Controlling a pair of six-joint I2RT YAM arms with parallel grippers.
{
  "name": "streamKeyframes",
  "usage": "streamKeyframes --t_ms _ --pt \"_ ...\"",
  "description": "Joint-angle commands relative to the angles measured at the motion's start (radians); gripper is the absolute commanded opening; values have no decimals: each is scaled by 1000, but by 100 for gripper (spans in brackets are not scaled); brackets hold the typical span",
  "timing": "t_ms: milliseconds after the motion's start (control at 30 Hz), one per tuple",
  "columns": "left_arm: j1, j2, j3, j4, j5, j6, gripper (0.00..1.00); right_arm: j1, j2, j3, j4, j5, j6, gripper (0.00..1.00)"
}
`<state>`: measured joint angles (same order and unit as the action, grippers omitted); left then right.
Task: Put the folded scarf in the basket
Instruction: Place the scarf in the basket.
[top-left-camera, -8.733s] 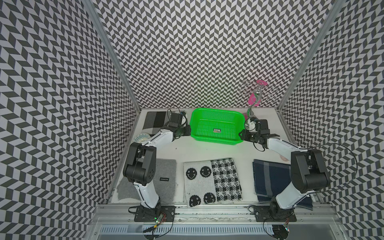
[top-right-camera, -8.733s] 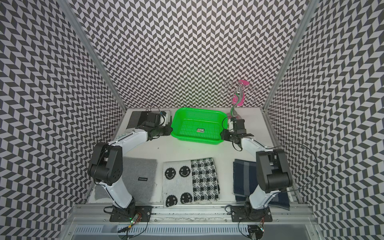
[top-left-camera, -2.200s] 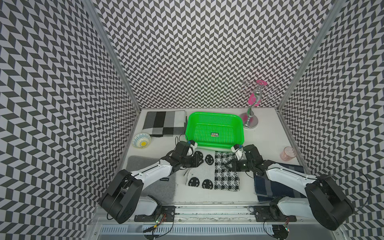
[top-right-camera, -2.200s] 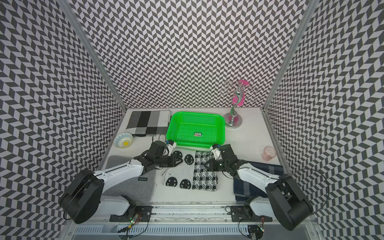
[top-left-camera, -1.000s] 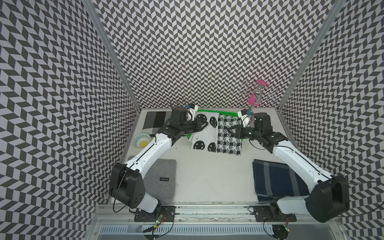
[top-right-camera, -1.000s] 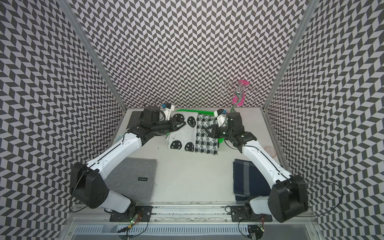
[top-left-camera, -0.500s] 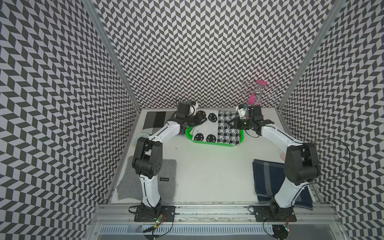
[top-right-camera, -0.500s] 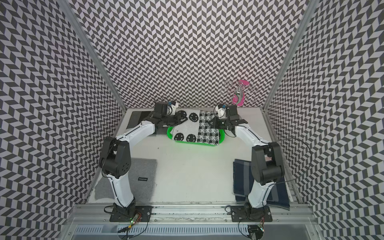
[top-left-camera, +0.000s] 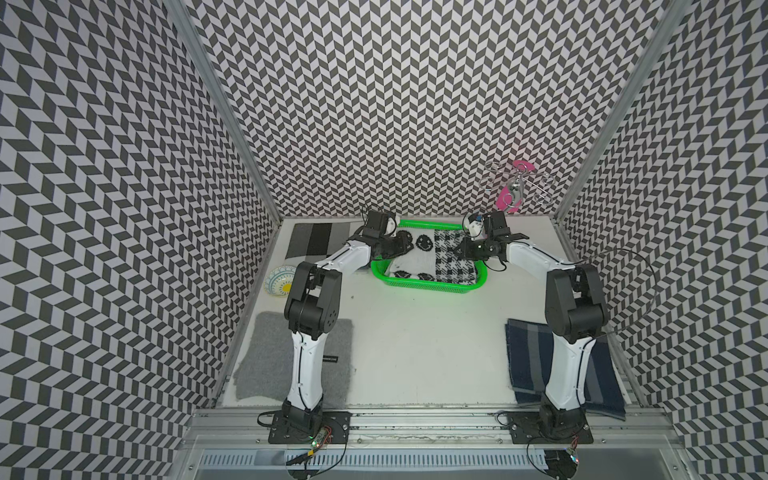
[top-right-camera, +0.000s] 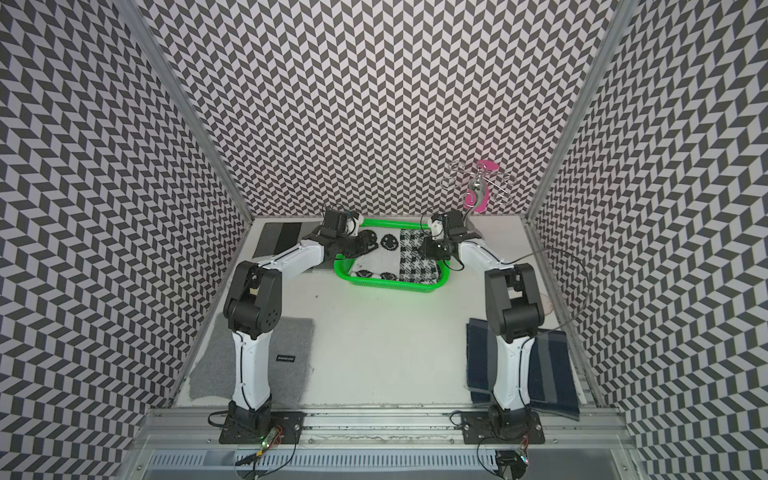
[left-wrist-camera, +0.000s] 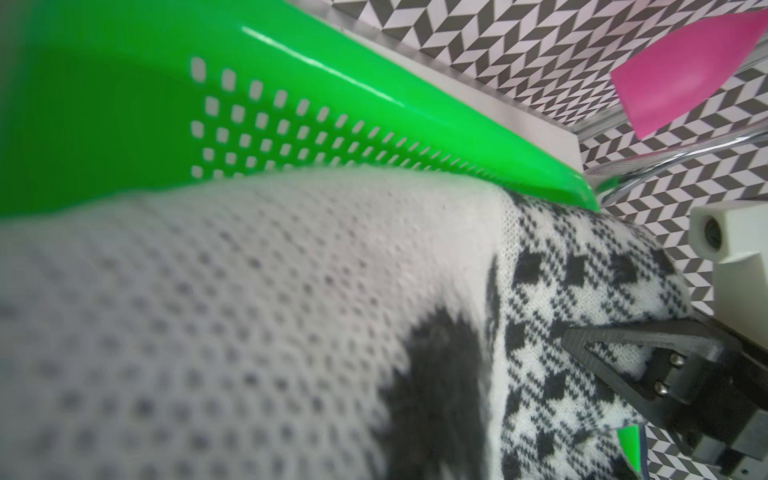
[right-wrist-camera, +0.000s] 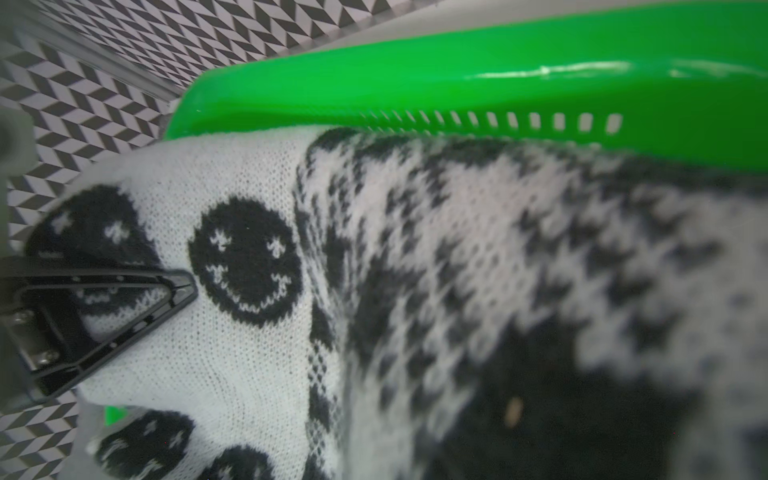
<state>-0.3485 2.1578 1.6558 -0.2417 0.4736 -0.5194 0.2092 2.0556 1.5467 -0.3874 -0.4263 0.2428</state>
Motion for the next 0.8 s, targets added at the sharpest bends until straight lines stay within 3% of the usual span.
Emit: streamKeyframes --t_ms 0,300,433,633,767 --pt "2 18 41 -41 -63 39 4 7 14 33 -28 77 -29 0" --pt "-6 65 87 -79 -110 83 7 69 95 135 -149 236 -97 8" --pt "-9 59 88 -100 -120 82 8 70 89 128 -154 264 -94 18" --pt "-9 46 95 -137 -148 94 18 70 83 195 -207 343 -90 48" --pt "-11 46 102 -154 -148 94 30 70 60 210 -220 330 -87 54"
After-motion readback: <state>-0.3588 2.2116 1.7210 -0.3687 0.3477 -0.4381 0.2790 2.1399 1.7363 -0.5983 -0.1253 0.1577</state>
